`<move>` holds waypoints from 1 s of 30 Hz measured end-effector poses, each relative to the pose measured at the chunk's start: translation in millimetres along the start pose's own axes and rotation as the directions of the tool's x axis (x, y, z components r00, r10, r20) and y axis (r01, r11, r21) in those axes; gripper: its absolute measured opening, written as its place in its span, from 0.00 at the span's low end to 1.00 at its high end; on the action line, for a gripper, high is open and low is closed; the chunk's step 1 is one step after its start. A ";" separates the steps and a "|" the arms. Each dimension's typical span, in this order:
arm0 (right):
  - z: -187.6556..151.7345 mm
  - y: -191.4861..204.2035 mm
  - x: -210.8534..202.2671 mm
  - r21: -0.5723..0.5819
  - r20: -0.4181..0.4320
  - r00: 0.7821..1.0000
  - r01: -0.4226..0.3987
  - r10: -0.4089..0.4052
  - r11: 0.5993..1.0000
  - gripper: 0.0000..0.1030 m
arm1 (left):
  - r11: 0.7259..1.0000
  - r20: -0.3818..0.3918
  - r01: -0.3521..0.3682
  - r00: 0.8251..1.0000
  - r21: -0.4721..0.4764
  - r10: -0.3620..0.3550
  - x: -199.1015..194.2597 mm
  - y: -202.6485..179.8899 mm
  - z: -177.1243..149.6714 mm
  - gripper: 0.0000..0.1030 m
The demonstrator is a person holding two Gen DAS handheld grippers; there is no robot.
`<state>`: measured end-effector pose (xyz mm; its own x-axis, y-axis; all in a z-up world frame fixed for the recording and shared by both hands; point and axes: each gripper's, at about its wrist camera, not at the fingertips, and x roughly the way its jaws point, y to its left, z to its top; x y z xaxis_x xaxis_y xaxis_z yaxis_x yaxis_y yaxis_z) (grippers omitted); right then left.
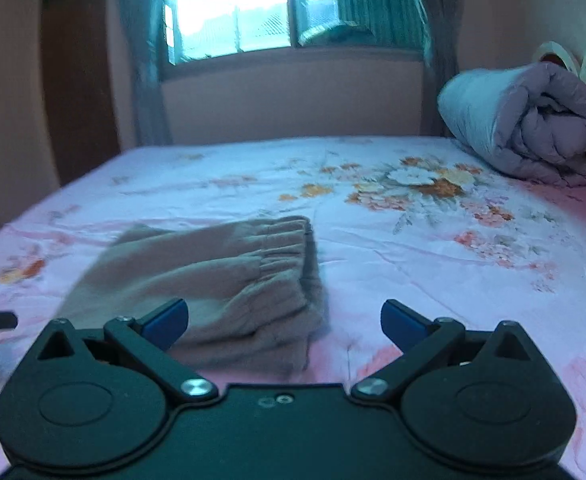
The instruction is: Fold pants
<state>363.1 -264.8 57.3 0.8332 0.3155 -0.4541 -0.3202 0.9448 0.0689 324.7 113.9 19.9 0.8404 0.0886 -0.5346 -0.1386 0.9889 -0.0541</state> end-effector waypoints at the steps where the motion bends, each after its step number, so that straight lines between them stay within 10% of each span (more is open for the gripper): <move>1: -7.8 1.2 -18.9 -0.001 0.015 1.000 0.008 -0.008 1.000 0.94 | 1.000 0.017 -0.011 1.000 -0.006 0.011 -17.1 1.8 -6.2 0.88; 14: -84.5 32.3 -173.9 0.035 0.158 0.986 -0.047 0.041 0.998 0.94 | 0.999 0.179 0.044 0.983 -0.020 -0.039 -162.8 -32.5 -77.3 1.00; 30: -110.9 69.9 -200.9 -0.049 0.117 0.992 -0.047 0.052 0.998 0.94 | 0.997 0.245 0.078 0.967 -0.020 -0.071 -214.1 -58.3 -131.0 1.00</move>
<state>123.4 -271.9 54.8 0.8622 0.3727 -0.3431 -0.3805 0.9236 0.0470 84.2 21.6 27.0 0.9508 0.0445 -0.3066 -0.0827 0.9902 -0.1125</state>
